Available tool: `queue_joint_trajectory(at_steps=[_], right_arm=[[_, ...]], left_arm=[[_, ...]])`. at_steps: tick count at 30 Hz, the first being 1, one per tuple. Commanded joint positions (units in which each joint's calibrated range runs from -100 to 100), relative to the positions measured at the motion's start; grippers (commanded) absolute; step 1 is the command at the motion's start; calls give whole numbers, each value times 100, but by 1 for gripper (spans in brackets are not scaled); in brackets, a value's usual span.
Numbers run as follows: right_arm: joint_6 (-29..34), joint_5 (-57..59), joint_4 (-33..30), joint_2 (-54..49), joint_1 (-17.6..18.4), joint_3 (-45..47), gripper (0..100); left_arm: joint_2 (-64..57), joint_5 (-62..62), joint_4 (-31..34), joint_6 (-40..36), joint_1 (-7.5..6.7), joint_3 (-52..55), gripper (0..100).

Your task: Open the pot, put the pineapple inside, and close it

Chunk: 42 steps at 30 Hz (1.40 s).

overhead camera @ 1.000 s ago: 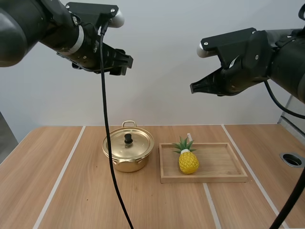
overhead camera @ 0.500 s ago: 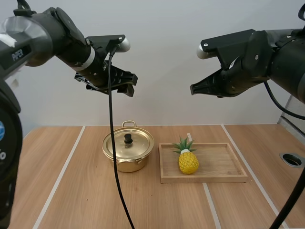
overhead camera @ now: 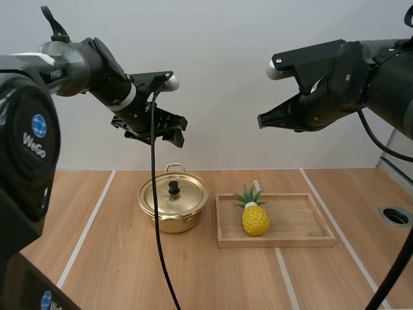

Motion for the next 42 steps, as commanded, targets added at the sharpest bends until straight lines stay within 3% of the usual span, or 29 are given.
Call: queue_joint_trajectory(at_steps=[1,9,18,23,31,42], right_arm=[[-31,63,-10,-55,-20,-35,0],[-31,444,87,-55,-20,-35,0],[-31,489,141,-55,-20,-35,0],[-31,489,201,-55,-20,-35,0],[-31,652,199,-55,-20,-35,0],[-31,694,199,-55,-20,-35,0]], left_arm=[[219,72,-111,64,-10,-23,100],[568,113,-120,194,-10,142,100],[595,-812,-179,629,-10,1110,100],[595,-887,-472,844,-10,1280,100],[828,-845,-357,800,-184,1312,100],[902,-1244,-228,806,-194,1312,100]])
